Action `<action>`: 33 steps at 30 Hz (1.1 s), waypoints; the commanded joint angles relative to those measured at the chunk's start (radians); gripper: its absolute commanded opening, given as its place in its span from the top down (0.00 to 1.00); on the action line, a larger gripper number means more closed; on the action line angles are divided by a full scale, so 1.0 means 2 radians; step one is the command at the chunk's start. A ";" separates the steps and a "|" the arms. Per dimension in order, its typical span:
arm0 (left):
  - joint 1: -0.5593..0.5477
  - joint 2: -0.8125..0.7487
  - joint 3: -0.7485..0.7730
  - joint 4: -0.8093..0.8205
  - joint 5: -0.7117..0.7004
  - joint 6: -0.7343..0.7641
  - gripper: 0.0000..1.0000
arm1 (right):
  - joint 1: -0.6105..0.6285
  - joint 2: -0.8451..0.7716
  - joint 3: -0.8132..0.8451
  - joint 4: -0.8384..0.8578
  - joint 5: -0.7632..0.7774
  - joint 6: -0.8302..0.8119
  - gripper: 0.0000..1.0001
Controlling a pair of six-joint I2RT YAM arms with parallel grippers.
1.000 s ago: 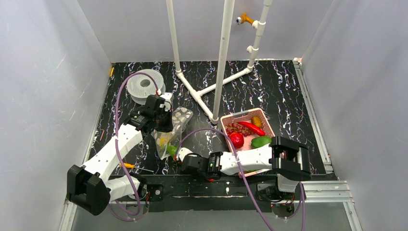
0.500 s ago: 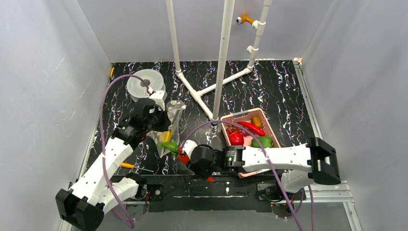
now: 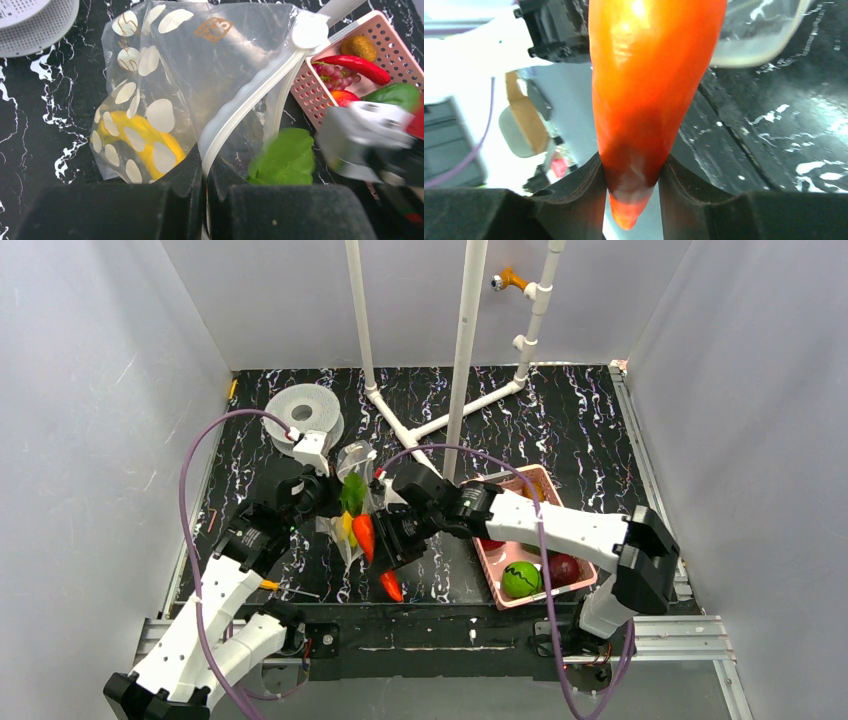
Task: Place the food in the zip-top bag and seal the zipper
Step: Place the fake vegetable in the zipper food storage bag.
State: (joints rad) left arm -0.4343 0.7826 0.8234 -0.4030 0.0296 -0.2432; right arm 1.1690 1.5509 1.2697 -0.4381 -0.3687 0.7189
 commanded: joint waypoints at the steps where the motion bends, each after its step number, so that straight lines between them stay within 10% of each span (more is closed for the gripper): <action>1: 0.000 -0.019 -0.009 0.023 0.001 0.004 1.00 | -0.027 0.035 0.036 0.056 -0.096 0.104 0.99; 15: 0.000 -0.038 -0.014 0.035 0.024 0.009 1.00 | -0.090 0.042 0.004 0.213 -0.062 0.202 0.97; 33: 0.000 -0.036 -0.013 0.034 0.022 0.008 1.00 | -0.077 0.073 0.121 0.052 0.073 0.019 0.29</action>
State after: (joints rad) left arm -0.4343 0.7128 0.7944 -0.3515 0.0673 -0.2352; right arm 1.0069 1.6695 1.4395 -0.2642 -0.2745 0.8547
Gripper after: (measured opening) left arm 0.008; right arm 0.678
